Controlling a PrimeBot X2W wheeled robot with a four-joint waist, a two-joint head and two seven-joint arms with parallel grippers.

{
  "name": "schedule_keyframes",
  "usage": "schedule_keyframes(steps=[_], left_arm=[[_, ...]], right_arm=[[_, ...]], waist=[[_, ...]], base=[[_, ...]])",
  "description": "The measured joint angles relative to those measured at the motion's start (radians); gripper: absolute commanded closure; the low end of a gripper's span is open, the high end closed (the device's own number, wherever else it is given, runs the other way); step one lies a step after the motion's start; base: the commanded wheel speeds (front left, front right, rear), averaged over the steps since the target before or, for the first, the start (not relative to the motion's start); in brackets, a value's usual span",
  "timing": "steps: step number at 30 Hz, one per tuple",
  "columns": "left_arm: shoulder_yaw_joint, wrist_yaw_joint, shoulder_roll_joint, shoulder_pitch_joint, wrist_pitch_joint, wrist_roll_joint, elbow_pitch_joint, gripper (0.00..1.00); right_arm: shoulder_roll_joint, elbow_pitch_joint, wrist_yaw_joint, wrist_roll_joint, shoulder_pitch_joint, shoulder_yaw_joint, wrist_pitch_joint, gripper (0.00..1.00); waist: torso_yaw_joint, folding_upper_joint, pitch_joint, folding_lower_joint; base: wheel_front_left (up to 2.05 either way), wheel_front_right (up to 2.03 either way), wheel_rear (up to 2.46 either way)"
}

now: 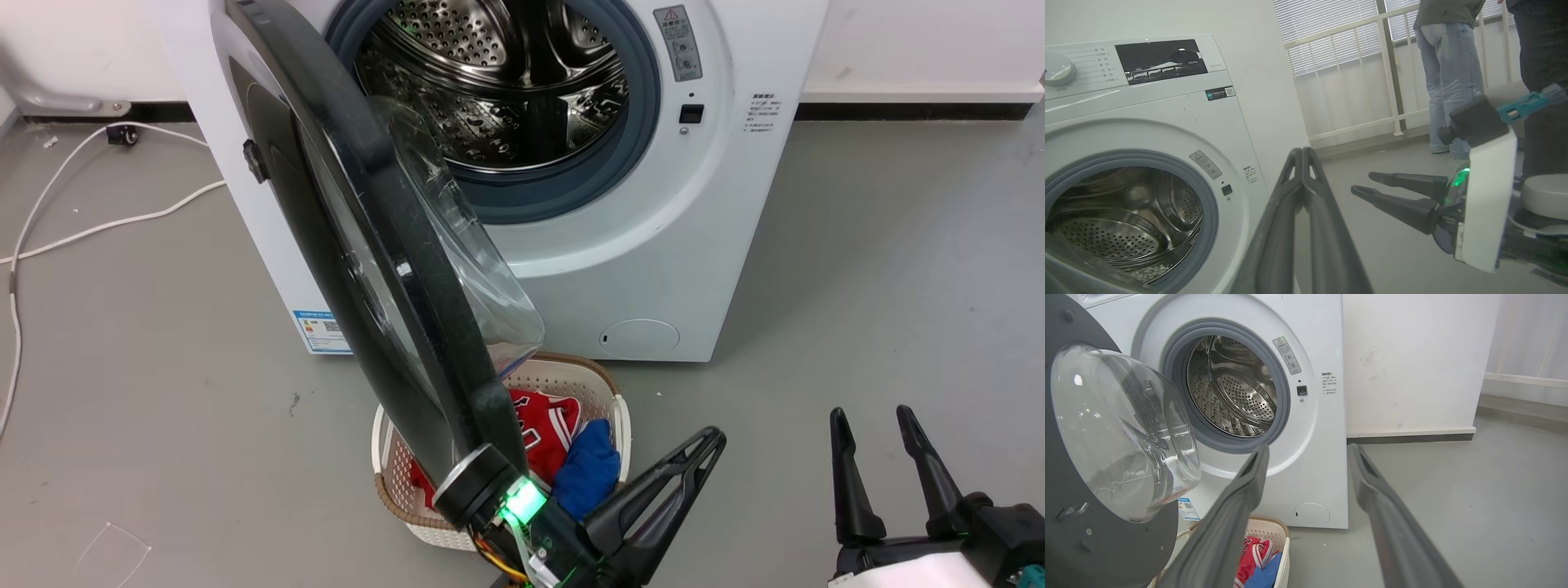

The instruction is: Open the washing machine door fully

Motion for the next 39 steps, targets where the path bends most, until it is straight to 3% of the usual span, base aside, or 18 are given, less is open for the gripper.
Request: schedule_keyframes(steps=[10,22,39], left_arm=[[0.007,0.027,0.026,0.028,0.0,-0.028,0.104,1.0],[0.132,0.085,0.034,0.027,0.0,-0.07,0.189,1.0],[0.174,0.069,0.033,0.059,-0.004,-0.076,0.221,1.0]], right_arm=[[0.0,0.002,0.0,-0.007,-0.022,0.002,0.0,0.0],[0.0,0.012,0.0,-0.01,-0.036,-0.004,0.0,0.0],[0.0,0.03,0.0,0.002,-0.04,0.004,0.0,0.0]], waist=[[0.005,0.0,0.034,0.0],[0.007,0.0,0.073,0.0],[0.091,0.0,0.068,-0.0001]], base=[[0.0,0.0,0.0],[0.0,0.0,0.0],[0.0,0.0,0.0]])
